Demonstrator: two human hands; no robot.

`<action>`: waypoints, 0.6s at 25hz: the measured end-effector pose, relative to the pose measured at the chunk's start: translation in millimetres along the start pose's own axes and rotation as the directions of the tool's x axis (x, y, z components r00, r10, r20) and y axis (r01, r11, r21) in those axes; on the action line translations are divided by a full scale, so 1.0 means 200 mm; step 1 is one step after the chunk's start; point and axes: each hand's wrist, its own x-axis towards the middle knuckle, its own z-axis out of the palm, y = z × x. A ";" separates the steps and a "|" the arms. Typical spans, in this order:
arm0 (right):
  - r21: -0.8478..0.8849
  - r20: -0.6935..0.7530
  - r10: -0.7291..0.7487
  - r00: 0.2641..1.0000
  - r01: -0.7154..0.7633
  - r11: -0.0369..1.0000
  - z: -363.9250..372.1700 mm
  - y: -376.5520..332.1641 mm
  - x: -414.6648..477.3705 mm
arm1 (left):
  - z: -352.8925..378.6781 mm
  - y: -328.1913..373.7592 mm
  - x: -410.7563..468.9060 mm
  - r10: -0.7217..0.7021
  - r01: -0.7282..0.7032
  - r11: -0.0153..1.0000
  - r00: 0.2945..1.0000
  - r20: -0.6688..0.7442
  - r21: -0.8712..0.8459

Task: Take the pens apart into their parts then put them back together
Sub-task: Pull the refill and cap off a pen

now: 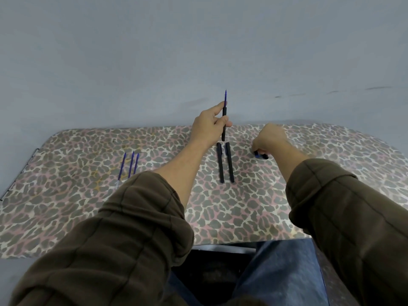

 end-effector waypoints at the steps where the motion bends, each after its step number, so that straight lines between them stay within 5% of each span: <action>1: -0.012 0.007 -0.004 1.000 0.004 1.000 0.00 0.00 -0.01 | -0.01 -0.01 0.00 -0.003 0.003 1.000 1.000 -0.001 0.002; 11: 0.039 0.050 0.002 0.999 -0.004 0.999 -0.02 -0.02 -0.01 | -0.01 -0.03 0.00 -0.003 0.003 1.000 1.000 0.005 -0.022; 15: 0.252 -0.066 -0.025 0.997 0.041 0.967 -0.13 -0.02 -0.03 | -0.03 0.00 0.00 0.003 -0.003 1.000 1.000 0.000 -0.019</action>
